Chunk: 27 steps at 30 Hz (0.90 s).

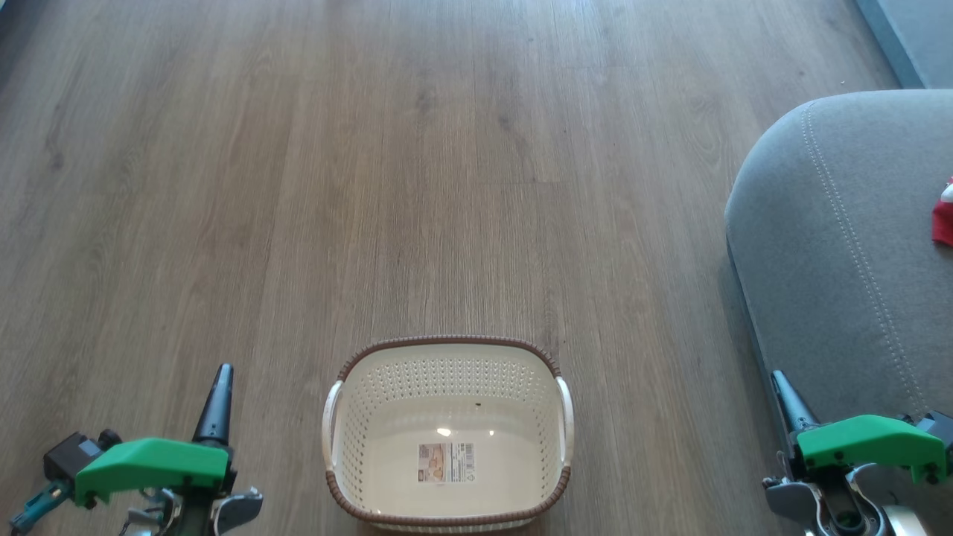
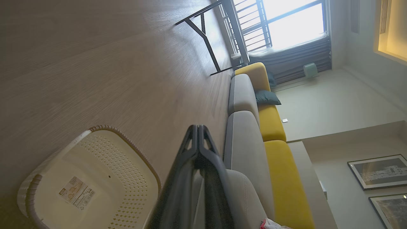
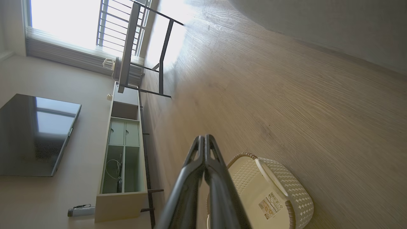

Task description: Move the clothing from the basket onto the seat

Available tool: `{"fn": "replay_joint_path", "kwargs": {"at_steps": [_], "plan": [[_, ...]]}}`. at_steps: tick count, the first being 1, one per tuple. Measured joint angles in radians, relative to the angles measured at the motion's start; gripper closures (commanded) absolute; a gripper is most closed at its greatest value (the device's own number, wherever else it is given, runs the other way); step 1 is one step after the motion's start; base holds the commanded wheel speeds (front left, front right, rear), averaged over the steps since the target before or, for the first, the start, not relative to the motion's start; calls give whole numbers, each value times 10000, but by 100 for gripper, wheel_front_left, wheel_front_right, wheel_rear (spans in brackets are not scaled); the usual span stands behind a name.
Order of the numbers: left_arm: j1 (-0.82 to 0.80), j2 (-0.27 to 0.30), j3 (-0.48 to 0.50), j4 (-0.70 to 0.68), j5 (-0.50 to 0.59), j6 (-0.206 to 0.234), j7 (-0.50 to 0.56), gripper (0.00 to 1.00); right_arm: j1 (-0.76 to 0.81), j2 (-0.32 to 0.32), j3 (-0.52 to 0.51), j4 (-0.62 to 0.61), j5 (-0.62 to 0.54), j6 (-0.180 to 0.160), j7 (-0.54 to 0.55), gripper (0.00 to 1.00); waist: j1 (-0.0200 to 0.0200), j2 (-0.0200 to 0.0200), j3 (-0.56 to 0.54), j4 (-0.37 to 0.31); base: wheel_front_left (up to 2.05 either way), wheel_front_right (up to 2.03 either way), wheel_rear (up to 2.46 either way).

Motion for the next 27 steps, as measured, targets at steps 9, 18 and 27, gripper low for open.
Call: {"fn": "replay_joint_path", "kwargs": {"at_steps": [9, 18, 27], "plan": [[-75, -2, 52, -15, -1003, -4, 244, 100, -11, 50, -173, -86, 865, 0, 236, 100, 0, 0, 3, -9, 0, 0, 0], [-219, -2, 176, -63, -1987, -10, 481, 100, -47, 67, -330, -203, 1755, 0, 508, 100, 0, 0, 7, -18, 0, 0, 0], [-352, -2, 280, -105, -3005, -90, 759, 100, -87, 134, -520, -282, 2625, 0, 763, 100, 0, 0, 10, -27, 0, 0, 0]]}}
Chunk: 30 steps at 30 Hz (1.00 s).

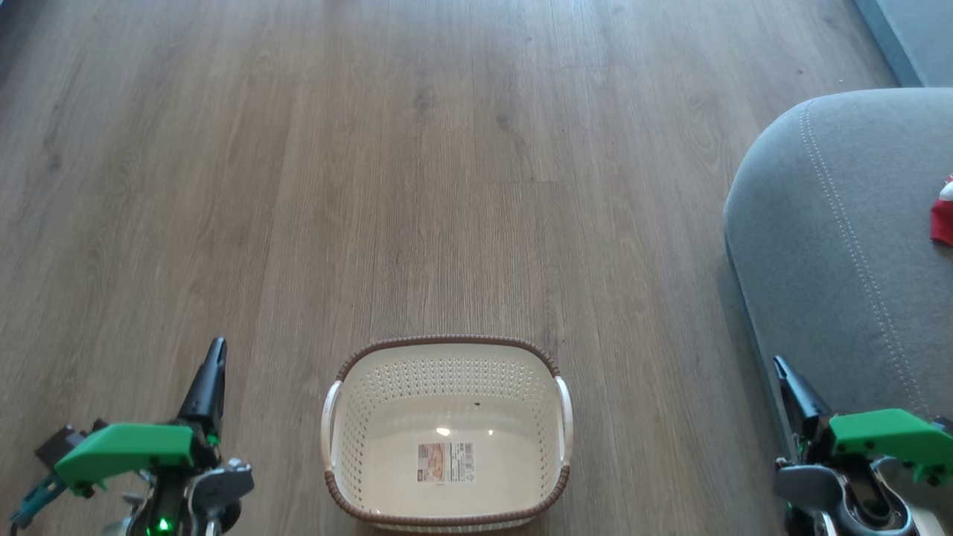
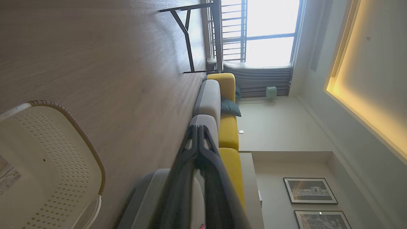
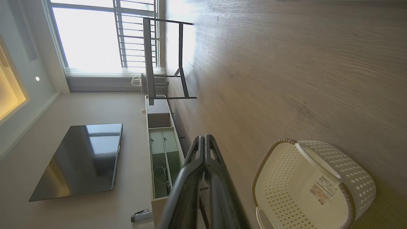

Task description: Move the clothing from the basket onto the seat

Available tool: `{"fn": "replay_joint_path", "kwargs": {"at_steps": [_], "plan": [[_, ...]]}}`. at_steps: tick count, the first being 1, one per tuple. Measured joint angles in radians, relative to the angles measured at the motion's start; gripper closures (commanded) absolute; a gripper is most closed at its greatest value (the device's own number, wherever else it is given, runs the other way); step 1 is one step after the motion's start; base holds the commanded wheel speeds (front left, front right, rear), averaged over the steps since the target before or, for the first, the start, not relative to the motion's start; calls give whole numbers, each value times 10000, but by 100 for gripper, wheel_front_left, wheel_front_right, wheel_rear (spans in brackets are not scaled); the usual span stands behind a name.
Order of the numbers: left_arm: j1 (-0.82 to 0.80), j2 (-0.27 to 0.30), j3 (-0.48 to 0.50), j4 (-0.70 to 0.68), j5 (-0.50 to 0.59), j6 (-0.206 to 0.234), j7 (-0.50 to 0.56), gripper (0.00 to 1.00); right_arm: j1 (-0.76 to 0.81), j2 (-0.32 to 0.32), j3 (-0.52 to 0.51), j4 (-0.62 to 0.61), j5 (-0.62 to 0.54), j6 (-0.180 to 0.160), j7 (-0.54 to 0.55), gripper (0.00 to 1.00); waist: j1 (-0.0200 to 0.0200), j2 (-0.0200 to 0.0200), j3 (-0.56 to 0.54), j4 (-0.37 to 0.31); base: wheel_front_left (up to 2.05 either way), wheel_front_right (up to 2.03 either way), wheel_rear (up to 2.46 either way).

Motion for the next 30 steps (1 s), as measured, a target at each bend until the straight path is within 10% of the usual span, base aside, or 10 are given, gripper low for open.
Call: {"fn": "replay_joint_path", "kwargs": {"at_steps": [30], "plan": [[-107, -2, 38, -46, -838, -4, 173, 100, -140, 69, -127, -105, 769, 0, 182, 100, 0, 0, 3, -7, 0, 0, 0]]}}
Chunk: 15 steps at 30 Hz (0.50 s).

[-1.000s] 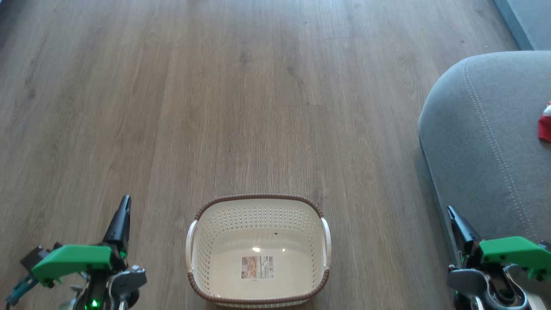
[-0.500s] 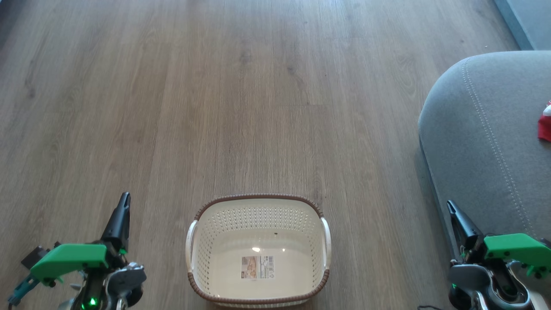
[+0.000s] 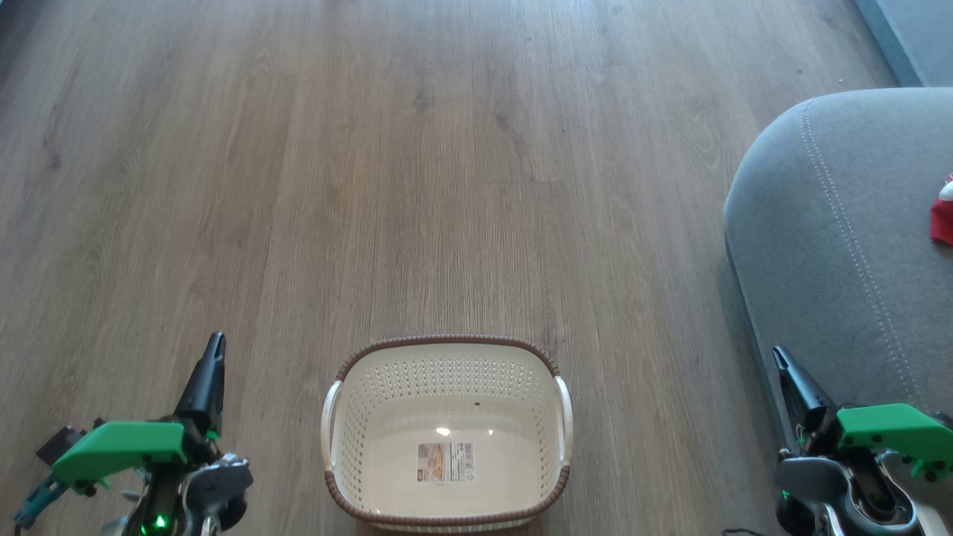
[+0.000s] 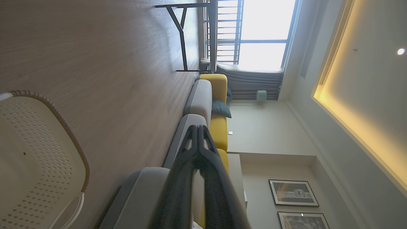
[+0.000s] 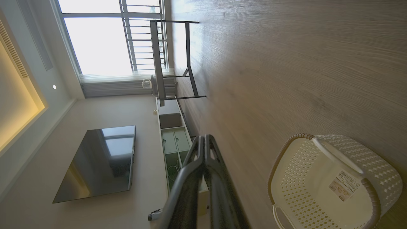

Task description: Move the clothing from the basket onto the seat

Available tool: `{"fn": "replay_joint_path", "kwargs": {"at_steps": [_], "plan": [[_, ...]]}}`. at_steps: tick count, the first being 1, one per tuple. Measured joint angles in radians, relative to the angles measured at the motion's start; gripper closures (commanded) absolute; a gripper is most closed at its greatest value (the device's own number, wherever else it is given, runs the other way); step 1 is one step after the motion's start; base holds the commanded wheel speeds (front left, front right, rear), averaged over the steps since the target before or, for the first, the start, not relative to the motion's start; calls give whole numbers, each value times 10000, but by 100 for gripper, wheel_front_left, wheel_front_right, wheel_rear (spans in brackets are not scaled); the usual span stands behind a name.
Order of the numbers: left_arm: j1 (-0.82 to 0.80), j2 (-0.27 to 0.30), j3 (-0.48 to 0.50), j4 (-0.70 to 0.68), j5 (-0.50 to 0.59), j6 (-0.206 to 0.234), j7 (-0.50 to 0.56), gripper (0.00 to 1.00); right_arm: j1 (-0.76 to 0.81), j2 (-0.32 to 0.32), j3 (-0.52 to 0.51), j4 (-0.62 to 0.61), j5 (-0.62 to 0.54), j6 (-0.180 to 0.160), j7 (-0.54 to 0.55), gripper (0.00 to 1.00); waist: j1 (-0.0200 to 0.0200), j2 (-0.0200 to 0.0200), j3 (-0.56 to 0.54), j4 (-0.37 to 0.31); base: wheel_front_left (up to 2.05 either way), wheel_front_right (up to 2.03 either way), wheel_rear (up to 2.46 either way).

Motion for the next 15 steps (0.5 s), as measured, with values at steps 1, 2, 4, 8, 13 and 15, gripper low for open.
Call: {"fn": "replay_joint_path", "kwargs": {"at_steps": [1, 2, 4, 8, 13, 15], "plan": [[0, 0, 0, 0, 0, 0, 0, 100, 0, 0, 0, 0, 0, 0, 0, 100, 0, 0, 0, 0, 0, 0, 0], [0, 0, 0, 0, 0, 0, 0, 100, 0, 0, 0, 0, 0, 0, 0, 100, 0, 0, 0, 0, 0, 0, 0], [0, 0, 0, 0, 0, -2, 0, 100, 0, 0, 0, 0, 0, 0, 0, 100, 0, 0, 0, 0, 0, 0, 0], [0, 0, 0, 0, 0, -2, 0, 100, 0, 0, 0, 0, 0, 0, 0, 100, 0, 0, 0, 0, 0, 0, 0], [0, 0, 0, 0, 0, 0, 0, 100, 0, 0, 0, 0, 0, 0, 0, 100, 0, 0, 0, 0, 0, 0, 0], [0, 0, 0, 0, 0, 0, 0, 100, 0, 0, 0, 0, 0, 0, 0, 100, 0, 0, 0, 0, 0, 0, 0]]}}
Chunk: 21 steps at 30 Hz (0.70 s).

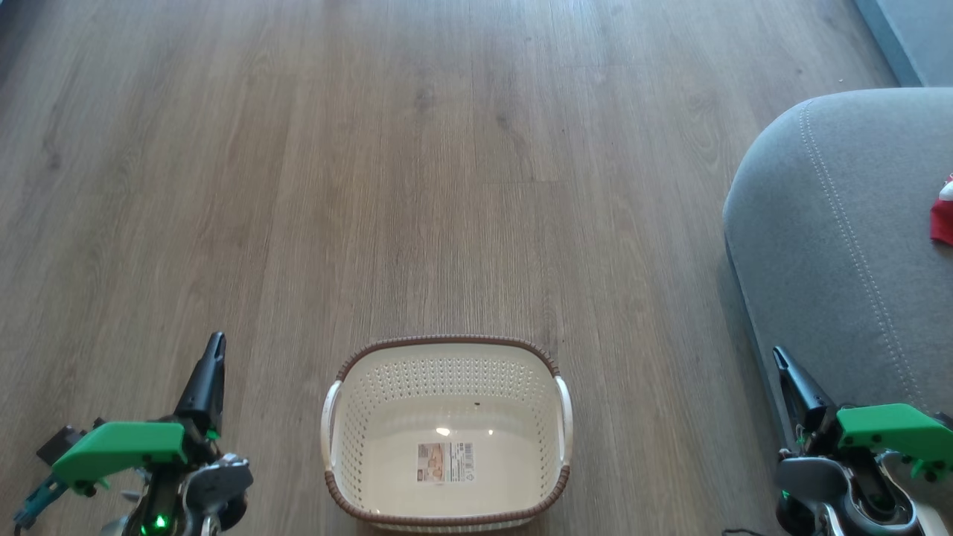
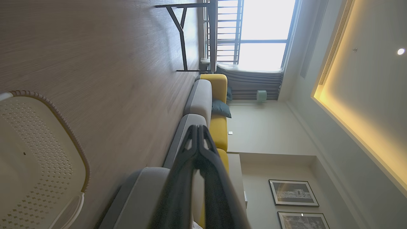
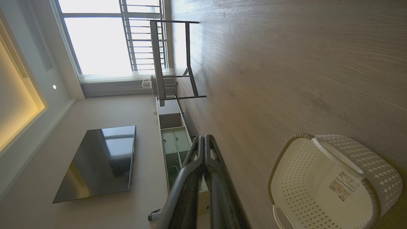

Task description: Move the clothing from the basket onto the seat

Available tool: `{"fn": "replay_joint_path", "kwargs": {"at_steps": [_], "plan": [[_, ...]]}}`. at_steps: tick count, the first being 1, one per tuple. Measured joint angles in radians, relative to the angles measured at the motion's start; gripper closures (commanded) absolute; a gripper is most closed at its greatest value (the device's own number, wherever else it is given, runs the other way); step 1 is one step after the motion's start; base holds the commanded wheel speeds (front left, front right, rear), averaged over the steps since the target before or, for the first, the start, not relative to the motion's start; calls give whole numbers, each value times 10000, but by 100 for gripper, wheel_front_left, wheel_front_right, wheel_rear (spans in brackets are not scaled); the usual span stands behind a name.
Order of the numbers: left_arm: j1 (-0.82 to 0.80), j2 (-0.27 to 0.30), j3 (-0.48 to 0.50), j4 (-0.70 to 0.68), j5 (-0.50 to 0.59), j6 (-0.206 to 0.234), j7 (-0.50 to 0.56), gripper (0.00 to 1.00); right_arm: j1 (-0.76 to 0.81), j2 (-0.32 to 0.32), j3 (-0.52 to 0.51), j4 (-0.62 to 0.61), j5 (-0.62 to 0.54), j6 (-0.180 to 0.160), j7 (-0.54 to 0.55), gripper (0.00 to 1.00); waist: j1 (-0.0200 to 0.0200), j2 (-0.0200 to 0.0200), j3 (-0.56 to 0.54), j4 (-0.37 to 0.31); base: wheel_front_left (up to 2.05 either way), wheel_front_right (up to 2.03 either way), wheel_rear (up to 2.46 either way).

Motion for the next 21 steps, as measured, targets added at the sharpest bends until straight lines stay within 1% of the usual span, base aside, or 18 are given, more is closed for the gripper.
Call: {"fn": "replay_joint_path", "kwargs": {"at_steps": [21], "plan": [[0, -2, 2, -2, 0, -2, 2, 100, 0, 0, 0, 0, 4, 0, 0, 100, 0, 0, 0, 0, 0, 0, 0]]}}
